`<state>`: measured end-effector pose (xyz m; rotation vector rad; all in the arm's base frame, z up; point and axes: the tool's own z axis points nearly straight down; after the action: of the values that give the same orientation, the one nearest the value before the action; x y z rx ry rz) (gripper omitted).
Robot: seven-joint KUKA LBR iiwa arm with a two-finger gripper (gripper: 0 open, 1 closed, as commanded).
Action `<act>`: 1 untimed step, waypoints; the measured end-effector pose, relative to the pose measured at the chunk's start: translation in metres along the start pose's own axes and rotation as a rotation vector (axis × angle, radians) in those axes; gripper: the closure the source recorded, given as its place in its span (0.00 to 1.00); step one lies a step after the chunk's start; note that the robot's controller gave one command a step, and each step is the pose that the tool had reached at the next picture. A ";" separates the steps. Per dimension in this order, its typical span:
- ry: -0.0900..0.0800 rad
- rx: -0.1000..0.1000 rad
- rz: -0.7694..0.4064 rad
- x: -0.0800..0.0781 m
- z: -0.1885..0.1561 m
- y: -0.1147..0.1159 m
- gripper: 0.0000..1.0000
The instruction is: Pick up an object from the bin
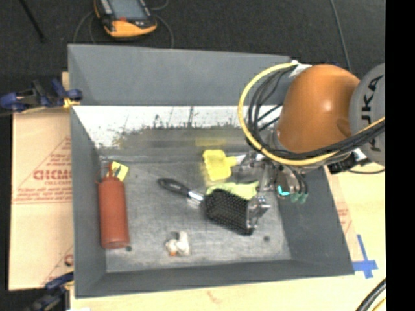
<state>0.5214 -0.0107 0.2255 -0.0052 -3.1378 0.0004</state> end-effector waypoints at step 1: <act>-0.008 0.000 0.000 -0.002 -0.004 0.000 0.00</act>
Offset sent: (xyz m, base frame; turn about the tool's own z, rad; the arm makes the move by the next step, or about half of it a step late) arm 0.0198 0.0063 -0.1085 0.0456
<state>0.5229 -0.0108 0.2295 -0.0054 -3.1459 0.0006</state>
